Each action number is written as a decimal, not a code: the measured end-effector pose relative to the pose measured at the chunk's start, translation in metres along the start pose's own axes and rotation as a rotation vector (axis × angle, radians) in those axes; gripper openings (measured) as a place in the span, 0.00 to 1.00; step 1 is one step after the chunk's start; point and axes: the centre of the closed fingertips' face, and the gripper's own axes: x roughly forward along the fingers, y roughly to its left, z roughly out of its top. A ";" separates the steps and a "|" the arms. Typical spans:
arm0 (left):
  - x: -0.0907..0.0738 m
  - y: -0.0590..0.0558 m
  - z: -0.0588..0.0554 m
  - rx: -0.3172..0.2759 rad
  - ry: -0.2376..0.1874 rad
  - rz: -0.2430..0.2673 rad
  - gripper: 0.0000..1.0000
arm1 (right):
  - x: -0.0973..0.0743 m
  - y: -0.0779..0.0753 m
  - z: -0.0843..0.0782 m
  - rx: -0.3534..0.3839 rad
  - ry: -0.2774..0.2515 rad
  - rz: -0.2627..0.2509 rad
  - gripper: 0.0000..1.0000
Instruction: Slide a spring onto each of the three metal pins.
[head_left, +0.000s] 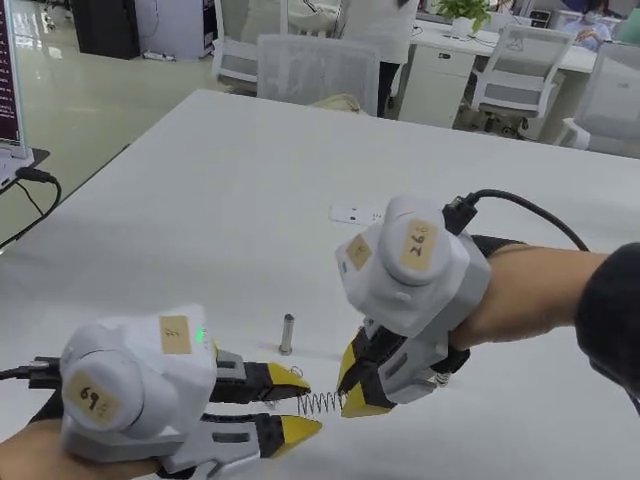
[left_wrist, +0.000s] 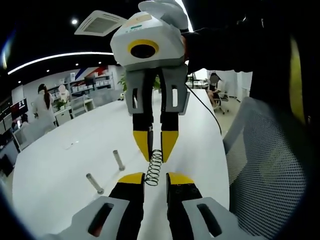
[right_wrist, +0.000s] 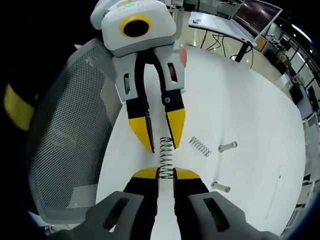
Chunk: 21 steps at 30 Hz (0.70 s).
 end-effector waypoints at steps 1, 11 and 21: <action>0.000 0.000 0.000 0.005 0.002 0.001 0.08 | 0.000 0.001 0.000 0.000 0.002 0.002 0.08; 0.001 0.000 -0.002 0.021 0.015 0.001 0.04 | -0.003 0.003 0.001 -0.009 0.004 0.006 0.08; 0.002 0.001 -0.001 0.030 0.016 0.005 0.03 | -0.016 0.003 0.010 -0.016 -0.029 -0.008 0.08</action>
